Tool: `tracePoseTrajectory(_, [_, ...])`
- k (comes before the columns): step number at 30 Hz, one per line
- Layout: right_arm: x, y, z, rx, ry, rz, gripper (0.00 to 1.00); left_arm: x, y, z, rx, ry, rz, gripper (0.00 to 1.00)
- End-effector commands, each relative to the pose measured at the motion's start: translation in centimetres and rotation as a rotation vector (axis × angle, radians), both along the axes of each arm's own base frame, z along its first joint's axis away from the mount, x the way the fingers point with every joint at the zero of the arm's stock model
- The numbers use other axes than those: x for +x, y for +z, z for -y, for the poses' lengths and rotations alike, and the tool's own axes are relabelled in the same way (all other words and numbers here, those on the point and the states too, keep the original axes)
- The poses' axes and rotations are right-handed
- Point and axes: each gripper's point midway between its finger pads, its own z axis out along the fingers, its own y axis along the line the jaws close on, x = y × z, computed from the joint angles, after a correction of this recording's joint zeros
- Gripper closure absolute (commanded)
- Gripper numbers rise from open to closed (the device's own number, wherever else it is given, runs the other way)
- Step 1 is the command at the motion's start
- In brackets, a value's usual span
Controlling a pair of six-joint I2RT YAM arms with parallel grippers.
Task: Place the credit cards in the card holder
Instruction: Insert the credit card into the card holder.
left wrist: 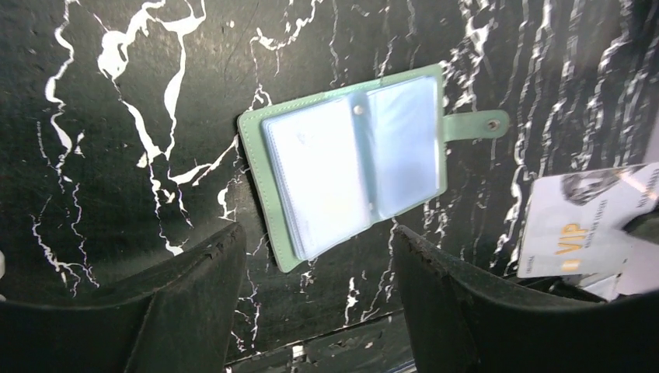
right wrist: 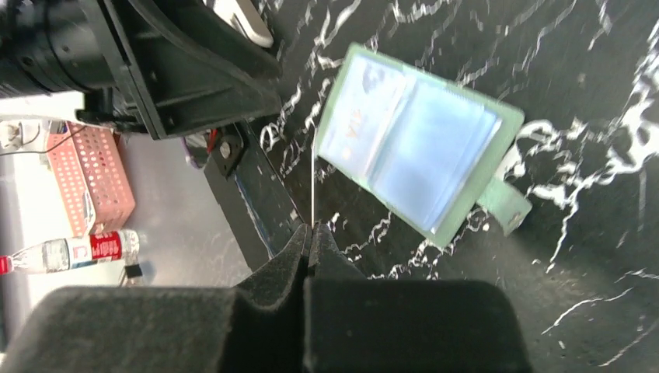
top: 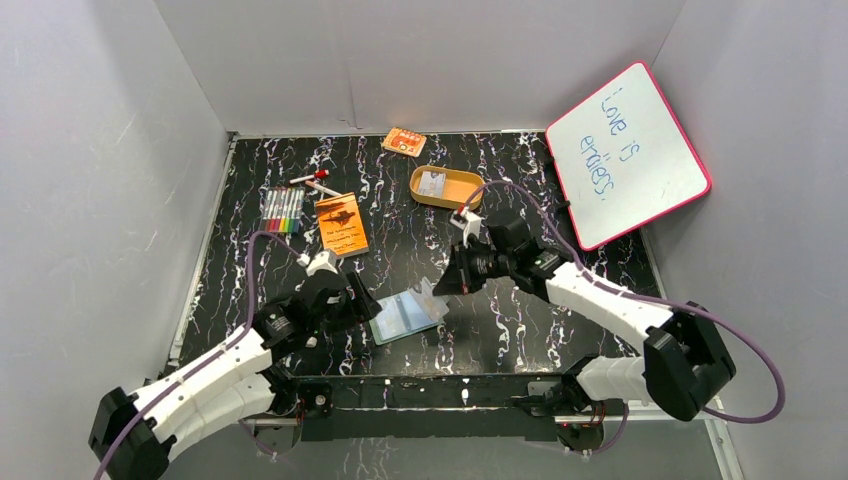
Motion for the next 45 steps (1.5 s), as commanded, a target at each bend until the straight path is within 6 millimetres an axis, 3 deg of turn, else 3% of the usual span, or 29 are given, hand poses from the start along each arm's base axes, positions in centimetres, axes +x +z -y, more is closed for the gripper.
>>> tracePoseTrajectory(1, [-0.4, 0.6, -1.7, 0.136, 0.056, 0.001, 1.00, -0.5, -2.1, 0.9, 0.004, -0.036, -0.065, 0.35])
tracePoseTrajectory(6, [1.7, -2.2, -2.1, 0.127, -0.101, -0.090, 1.00, -0.3, -3.8, 0.9, 0.045, -0.027, -0.106, 0.38])
tracePoseTrajectory(11, [3.0, -4.3, -1.4, 0.109, -0.237, -0.121, 1.00, -0.2, -5.5, 0.9, 0.071, -0.026, -0.144, 0.40])
tracePoseTrajectory(18, [2.4, -4.5, -0.1, 0.078, -0.267, -0.096, 1.00, 0.1, -6.5, 1.8, 0.046, -0.067, -0.154, 0.49])
tracePoseTrajectory(23, [1.7, -5.0, 0.6, 0.053, -0.260, -0.093, 1.00, 0.9, -6.5, 2.0, 0.034, -0.082, -0.122, 0.62])
tracePoseTrajectory(28, [1.0, -5.6, 0.0, 0.059, -0.210, -0.129, 1.00, 1.6, -7.1, 1.9, 0.066, -0.096, -0.126, 0.76])
tracePoseTrajectory(34, [1.4, -6.1, -1.2, 0.078, -0.194, -0.166, 1.00, 2.4, -7.5, 1.9, 0.100, -0.100, -0.130, 0.81])
tracePoseTrajectory(45, [2.2, -8.7, -1.7, 0.064, -0.259, -0.249, 1.00, 2.0, -8.1, 2.1, 0.076, -0.102, -0.153, 0.81])
